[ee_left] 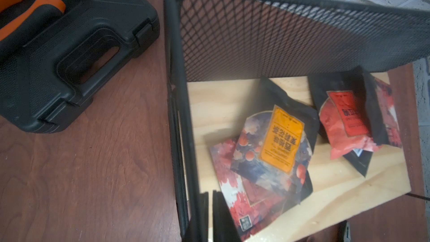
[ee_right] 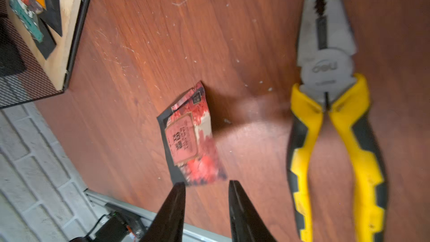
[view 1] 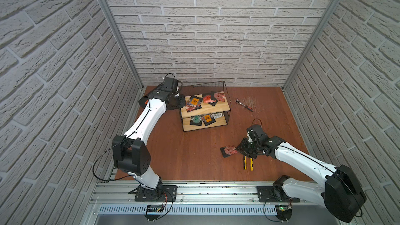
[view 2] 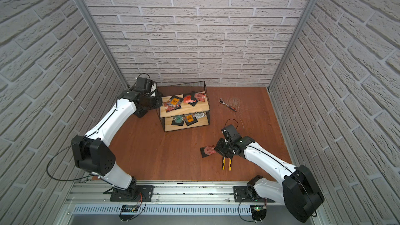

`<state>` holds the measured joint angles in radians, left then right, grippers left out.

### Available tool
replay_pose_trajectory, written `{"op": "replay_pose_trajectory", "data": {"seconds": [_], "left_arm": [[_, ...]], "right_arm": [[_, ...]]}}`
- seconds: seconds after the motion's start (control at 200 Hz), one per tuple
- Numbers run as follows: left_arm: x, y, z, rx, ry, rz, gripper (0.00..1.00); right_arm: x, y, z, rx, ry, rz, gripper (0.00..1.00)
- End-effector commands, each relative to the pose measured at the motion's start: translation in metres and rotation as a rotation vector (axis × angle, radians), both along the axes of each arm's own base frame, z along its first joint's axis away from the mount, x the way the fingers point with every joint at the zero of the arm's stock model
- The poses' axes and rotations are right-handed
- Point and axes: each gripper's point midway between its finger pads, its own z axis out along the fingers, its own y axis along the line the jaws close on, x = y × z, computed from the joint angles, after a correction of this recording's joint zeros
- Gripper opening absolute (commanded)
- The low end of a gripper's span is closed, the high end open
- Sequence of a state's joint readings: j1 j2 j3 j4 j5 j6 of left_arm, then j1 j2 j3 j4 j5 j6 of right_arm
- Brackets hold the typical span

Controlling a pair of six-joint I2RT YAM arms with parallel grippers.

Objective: Remove the tea bags from the shelf
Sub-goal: Place the tea bag at the center of the board, then pick up the tea bag from the shelf.

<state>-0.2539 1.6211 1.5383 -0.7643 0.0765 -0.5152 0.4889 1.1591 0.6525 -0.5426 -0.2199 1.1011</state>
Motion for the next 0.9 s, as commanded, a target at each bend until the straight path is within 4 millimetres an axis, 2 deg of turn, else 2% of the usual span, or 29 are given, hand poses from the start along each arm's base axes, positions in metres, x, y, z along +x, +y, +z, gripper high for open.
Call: {"op": "replay_pose_trajectory", "data": {"seconds": [0.0, 0.12, 0.22, 0.345, 0.525, 0.71, 0.86, 0.87, 0.895], "left_arm": [[0.009, -0.003, 0.008, -0.001, -0.031, -0.021, 0.1], [0.01, -0.003, 0.009, -0.003, -0.034, -0.022, 0.1], [0.01, -0.003, 0.009, -0.001, -0.036, -0.023, 0.1], [0.011, -0.003, 0.009, -0.001, -0.036, -0.024, 0.1], [0.011, -0.004, 0.009, -0.003, -0.036, -0.027, 0.1], [0.012, -0.004, 0.009, -0.005, -0.035, -0.027, 0.1], [0.013, -0.004, 0.009, -0.005, -0.034, -0.028, 0.1], [0.013, -0.004, 0.009, -0.004, -0.036, -0.029, 0.1], [0.012, -0.004, 0.009, -0.005, -0.035, -0.029, 0.1]], "right_arm": [[0.01, -0.015, 0.03, -0.097, -0.085, 0.022, 0.46], [0.021, -0.022, 0.068, -0.239, -0.177, 0.104, 0.5], [0.037, -0.015, 0.109, -0.362, -0.272, 0.213, 0.51], [0.064, 0.008, 0.158, -0.446, -0.39, 0.317, 0.52], [0.113, 0.044, 0.211, -0.505, -0.525, 0.397, 0.59], [0.168, 0.072, 0.233, -0.586, -0.572, 0.418, 0.64], [0.205, 0.096, 0.233, -0.594, -0.591, 0.419, 0.67], [0.21, 0.099, 0.225, -0.599, -0.577, 0.425, 0.67], [0.216, 0.102, 0.223, -0.598, -0.577, 0.424, 0.69]]}}
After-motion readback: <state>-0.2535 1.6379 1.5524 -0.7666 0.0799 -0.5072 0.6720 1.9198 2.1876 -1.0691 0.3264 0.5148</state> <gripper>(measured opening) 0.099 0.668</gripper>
